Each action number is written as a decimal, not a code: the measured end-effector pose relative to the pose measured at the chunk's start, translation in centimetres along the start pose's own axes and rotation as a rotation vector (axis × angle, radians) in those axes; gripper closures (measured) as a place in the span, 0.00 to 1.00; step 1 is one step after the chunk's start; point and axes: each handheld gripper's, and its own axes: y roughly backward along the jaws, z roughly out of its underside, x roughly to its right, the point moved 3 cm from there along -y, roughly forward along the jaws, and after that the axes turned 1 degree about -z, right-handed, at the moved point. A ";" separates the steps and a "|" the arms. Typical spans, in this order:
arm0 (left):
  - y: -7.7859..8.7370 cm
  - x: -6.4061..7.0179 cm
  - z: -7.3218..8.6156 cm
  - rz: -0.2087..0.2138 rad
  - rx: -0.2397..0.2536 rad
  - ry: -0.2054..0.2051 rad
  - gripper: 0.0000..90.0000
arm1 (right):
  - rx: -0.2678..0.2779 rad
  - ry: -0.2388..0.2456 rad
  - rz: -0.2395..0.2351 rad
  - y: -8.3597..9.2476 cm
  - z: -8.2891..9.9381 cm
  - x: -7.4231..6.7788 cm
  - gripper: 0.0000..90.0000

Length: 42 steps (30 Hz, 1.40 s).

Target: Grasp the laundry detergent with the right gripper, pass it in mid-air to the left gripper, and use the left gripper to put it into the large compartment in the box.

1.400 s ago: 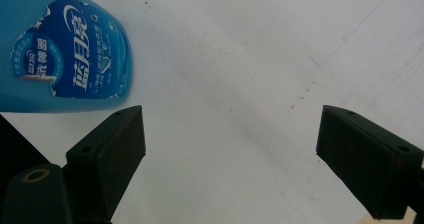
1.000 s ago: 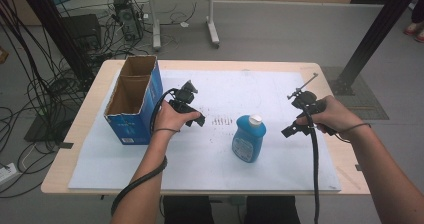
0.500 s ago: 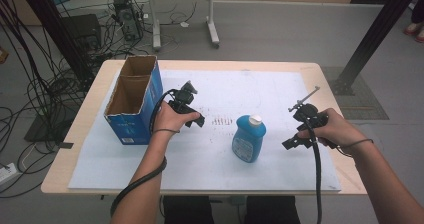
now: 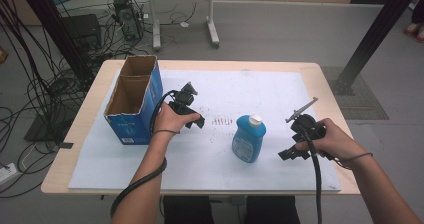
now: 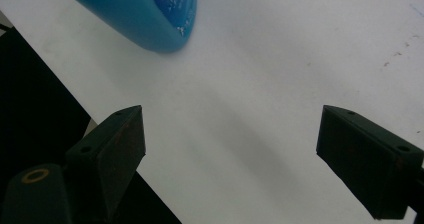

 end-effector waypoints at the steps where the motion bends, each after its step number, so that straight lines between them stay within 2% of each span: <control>1: 0.0 0.0 0.0 0.001 0.001 -0.003 0.11 | -0.001 0.001 -0.004 -0.1 0.1 -0.1 0.13; 21: 0.1 0.1 0.1 0.005 0.005 0.002 0.11 | -0.001 0.012 0.007 -1.6 1.6 -1.1 0.13; 34: 0.4 -0.1 0.5 0.001 0.002 0.005 0.11 | 0.024 0.011 0.018 -2.4 2.2 -1.0 0.13; 42: 0.4 0.0 0.5 0.001 0.004 0.004 0.11 | 0.043 0.017 0.008 -3.0 2.4 -1.2 0.13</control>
